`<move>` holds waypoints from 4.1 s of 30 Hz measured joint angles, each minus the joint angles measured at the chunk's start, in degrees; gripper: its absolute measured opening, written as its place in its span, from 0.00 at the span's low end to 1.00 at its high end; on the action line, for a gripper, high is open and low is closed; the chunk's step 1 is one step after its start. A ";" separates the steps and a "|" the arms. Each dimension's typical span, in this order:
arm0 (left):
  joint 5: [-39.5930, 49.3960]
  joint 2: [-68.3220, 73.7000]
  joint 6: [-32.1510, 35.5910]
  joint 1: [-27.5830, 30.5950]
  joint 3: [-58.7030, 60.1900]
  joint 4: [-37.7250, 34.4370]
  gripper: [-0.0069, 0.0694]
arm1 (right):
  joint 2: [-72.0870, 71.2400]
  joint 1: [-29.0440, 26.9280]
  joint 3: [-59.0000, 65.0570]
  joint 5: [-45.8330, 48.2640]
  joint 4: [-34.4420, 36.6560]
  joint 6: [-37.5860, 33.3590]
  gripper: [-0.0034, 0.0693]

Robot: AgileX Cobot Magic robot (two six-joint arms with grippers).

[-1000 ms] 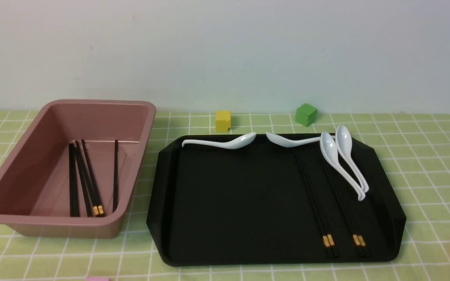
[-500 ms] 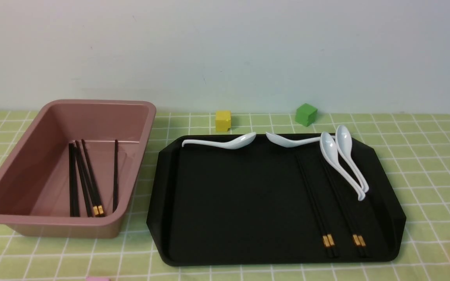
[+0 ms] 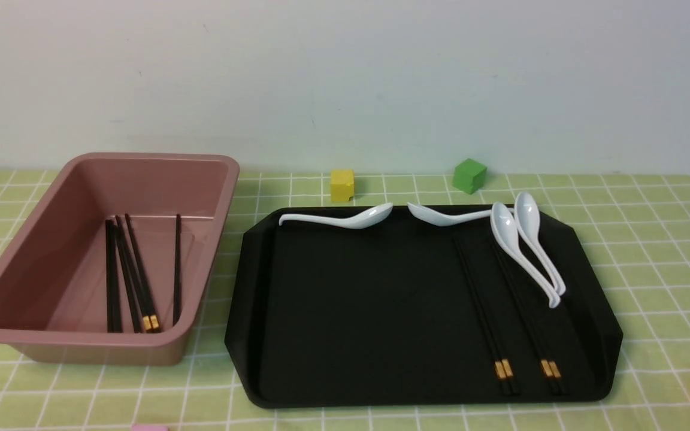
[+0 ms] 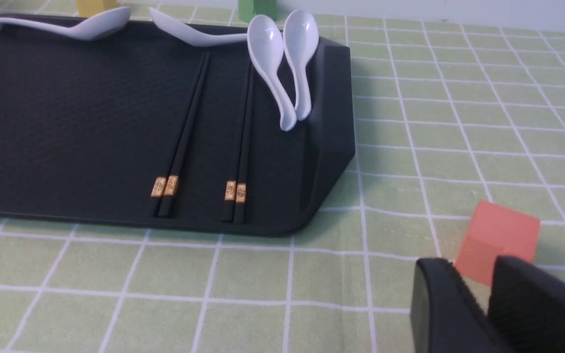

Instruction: On green tablecloth take chopsticks from black tray and put them in box.

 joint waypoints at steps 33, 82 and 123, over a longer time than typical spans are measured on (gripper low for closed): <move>0.00 0.00 0.00 0.00 0.00 0.00 0.40 | 47.42 0.00 -43.03 29.21 19.28 0.12 0.05; 0.00 0.00 0.00 0.00 0.00 0.00 0.40 | 97.68 19.60 -81.01 45.36 11.32 8.22 0.24; 0.00 0.00 0.00 0.00 0.00 0.00 0.40 | 133.43 43.69 -119.47 15.36 28.69 -2.63 0.30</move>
